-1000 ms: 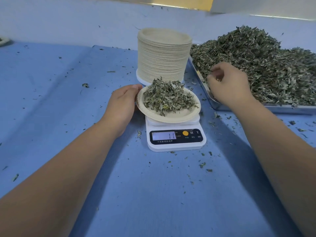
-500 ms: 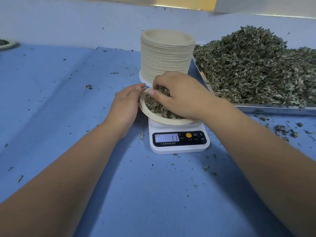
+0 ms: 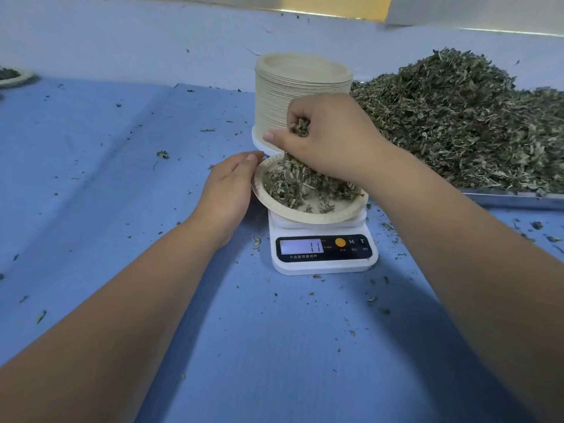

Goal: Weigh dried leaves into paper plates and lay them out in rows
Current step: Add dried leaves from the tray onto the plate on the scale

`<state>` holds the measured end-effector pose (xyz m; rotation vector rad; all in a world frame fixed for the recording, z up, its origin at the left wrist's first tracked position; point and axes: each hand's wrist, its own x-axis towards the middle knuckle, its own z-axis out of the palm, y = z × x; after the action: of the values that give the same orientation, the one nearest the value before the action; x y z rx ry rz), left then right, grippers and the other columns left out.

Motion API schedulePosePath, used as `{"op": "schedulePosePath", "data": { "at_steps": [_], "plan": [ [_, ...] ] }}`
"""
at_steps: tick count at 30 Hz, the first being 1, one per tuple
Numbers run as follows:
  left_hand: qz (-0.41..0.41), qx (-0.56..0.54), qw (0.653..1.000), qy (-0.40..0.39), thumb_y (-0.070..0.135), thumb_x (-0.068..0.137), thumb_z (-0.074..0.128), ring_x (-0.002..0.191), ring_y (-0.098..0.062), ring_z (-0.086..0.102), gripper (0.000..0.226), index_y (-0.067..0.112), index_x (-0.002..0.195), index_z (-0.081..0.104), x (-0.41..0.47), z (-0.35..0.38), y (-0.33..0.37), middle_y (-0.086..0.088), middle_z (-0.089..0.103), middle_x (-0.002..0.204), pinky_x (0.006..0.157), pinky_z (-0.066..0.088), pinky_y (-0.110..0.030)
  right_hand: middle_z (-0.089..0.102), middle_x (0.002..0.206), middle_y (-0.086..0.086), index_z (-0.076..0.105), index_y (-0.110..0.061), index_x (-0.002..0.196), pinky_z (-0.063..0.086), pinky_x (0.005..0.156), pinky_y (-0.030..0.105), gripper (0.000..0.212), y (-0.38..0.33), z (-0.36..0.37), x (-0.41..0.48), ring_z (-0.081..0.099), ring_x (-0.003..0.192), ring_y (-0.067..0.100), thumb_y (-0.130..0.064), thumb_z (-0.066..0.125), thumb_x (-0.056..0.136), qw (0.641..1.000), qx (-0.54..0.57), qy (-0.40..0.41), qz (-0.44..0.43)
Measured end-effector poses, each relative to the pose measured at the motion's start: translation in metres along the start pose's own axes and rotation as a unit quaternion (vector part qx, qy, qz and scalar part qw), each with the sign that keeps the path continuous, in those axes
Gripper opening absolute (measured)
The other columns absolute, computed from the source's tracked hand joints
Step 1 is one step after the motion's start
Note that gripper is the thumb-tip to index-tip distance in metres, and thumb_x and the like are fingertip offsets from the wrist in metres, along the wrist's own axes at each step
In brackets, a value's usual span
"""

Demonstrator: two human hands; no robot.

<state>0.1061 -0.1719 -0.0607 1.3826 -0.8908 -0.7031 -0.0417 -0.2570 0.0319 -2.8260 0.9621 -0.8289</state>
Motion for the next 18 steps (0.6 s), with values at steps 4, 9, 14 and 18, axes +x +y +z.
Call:
{"op": "schedulePosePath", "data": {
  "at_steps": [4,9,14,18],
  "plan": [
    [-0.002,0.005,1.000,-0.004,0.042,0.089,0.049,0.115,-0.020,0.068,0.040,0.025,0.115,0.075,0.002,0.000,-0.001,0.001,0.076,0.114,0.109,0.048,-0.050,0.048,0.066,-0.009,0.046,-0.025,0.071,0.029,0.062,0.033,0.044,0.000,-0.001,0.005,0.042,0.066,0.009,-0.061,0.065,0.087,1.000,0.016,-0.012,-0.011],
    [0.001,0.017,1.000,-0.016,0.041,0.089,0.046,0.117,-0.022,0.067,0.046,0.021,0.119,0.074,0.003,-0.001,-0.003,-0.002,0.075,0.117,0.109,0.048,-0.050,0.048,0.065,-0.009,0.047,-0.022,0.072,0.029,0.062,0.033,0.041,0.002,0.003,0.000,0.046,0.070,0.015,-0.053,0.070,0.088,0.998,-0.017,-0.050,-0.027],
    [-0.004,0.017,1.000,-0.009,0.043,0.088,0.047,0.118,-0.024,0.066,0.047,0.020,0.119,0.074,0.003,-0.001,-0.002,-0.003,0.074,0.119,0.109,0.047,-0.052,0.054,0.071,-0.010,0.058,-0.016,0.076,0.030,0.064,0.029,0.026,0.003,-0.002,-0.001,0.053,0.078,0.017,-0.029,0.079,0.084,0.999,-0.005,-0.041,-0.029],
    [0.008,0.016,1.000,-0.010,0.041,0.089,0.049,0.118,-0.020,0.066,0.042,0.026,0.118,0.075,0.000,0.000,0.000,0.001,0.074,0.119,0.109,0.047,-0.052,0.066,0.084,-0.004,0.066,-0.013,0.081,0.038,0.069,0.026,0.022,-0.001,-0.009,0.002,0.056,0.083,0.013,-0.026,0.083,0.079,0.998,0.043,-0.043,-0.016]
  ]
}}
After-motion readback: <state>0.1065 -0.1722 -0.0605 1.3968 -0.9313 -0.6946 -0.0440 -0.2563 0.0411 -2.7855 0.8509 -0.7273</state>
